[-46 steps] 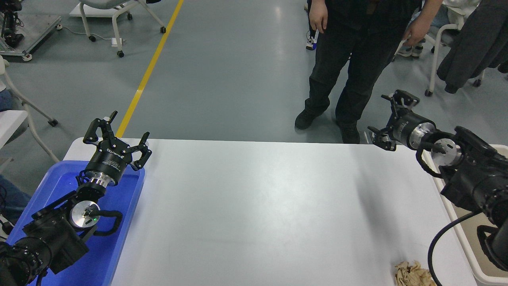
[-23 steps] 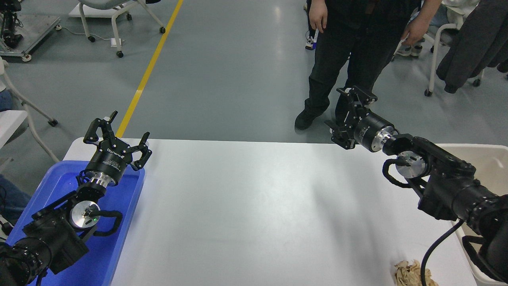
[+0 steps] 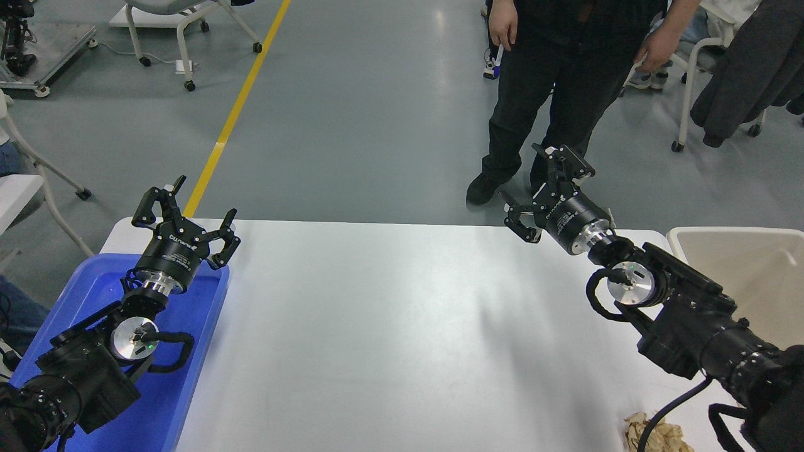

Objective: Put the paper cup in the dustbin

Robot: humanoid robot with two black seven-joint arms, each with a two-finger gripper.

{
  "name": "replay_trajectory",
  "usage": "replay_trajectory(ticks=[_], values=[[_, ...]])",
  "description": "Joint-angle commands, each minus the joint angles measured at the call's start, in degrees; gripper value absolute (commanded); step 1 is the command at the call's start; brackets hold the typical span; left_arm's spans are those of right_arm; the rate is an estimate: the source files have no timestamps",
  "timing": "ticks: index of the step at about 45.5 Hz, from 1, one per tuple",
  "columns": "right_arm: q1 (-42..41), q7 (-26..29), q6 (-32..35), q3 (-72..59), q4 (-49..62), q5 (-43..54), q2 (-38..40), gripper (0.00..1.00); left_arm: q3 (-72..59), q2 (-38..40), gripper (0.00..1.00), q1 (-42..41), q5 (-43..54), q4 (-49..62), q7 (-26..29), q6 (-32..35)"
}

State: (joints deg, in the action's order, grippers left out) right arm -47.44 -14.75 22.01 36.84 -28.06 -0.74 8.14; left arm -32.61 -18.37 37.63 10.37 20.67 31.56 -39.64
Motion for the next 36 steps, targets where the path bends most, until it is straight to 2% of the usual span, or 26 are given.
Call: replay_trajectory(ticks=[1, 5, 25, 36], values=[[0.3, 0.0, -1.8, 3.5, 4.6, -1.5, -1.6, 0.99, 0.0, 0.0, 1.0, 0.0, 0.0, 0.0, 0.0, 0.0], [-0.8, 0.1, -1.8, 3.4, 7.9, -1.5, -1.8, 0.99, 0.0, 0.0, 1.0, 0.0, 0.0, 0.0, 0.0, 0.0], [-0.8, 0.2, -0.7, -5.2, 7.8, -0.3, 0.1, 0.99, 0.0, 0.0, 1.0, 0.0, 0.0, 0.0, 0.0, 0.0], [-0.1, -0.3, -0.9, -4.1, 7.9, -0.4, 1.0, 0.99, 0.0, 0.0, 1.0, 0.0, 0.0, 0.0, 0.0, 0.0]])
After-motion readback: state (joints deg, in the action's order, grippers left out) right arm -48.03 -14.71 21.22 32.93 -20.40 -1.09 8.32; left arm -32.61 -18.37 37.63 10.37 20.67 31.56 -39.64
